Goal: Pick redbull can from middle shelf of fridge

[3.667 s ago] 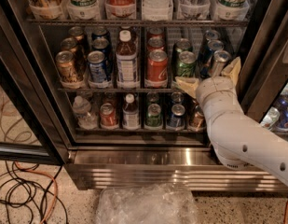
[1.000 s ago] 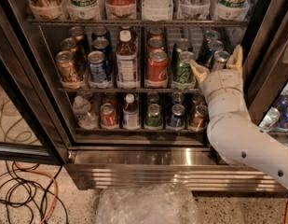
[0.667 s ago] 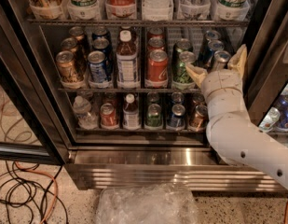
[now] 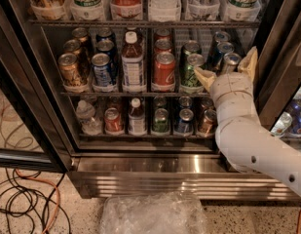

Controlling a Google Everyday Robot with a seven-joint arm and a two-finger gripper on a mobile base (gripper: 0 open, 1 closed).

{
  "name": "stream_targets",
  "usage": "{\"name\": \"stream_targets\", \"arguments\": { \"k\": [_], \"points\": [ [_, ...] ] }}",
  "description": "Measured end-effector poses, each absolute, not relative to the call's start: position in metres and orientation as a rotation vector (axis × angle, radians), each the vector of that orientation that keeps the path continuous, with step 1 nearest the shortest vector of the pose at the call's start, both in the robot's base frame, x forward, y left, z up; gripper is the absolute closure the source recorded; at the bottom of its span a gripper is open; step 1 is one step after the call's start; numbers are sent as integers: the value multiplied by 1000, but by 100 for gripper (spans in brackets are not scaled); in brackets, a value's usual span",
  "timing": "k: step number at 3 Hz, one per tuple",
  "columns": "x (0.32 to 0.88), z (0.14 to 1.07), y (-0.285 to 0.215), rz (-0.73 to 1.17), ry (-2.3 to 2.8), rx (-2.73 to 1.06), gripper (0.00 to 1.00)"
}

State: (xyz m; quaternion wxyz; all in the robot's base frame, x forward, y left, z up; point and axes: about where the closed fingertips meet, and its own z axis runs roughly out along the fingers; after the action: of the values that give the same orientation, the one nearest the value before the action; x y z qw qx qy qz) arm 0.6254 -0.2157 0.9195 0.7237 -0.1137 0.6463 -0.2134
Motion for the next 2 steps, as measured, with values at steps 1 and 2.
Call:
{"name": "stream_targets", "arguments": {
  "k": [1, 2],
  "points": [
    [632, 908, -225, -493, 1474, -242, 19],
    [642, 895, -243, -546, 1514, -214, 24]
  ]
}}
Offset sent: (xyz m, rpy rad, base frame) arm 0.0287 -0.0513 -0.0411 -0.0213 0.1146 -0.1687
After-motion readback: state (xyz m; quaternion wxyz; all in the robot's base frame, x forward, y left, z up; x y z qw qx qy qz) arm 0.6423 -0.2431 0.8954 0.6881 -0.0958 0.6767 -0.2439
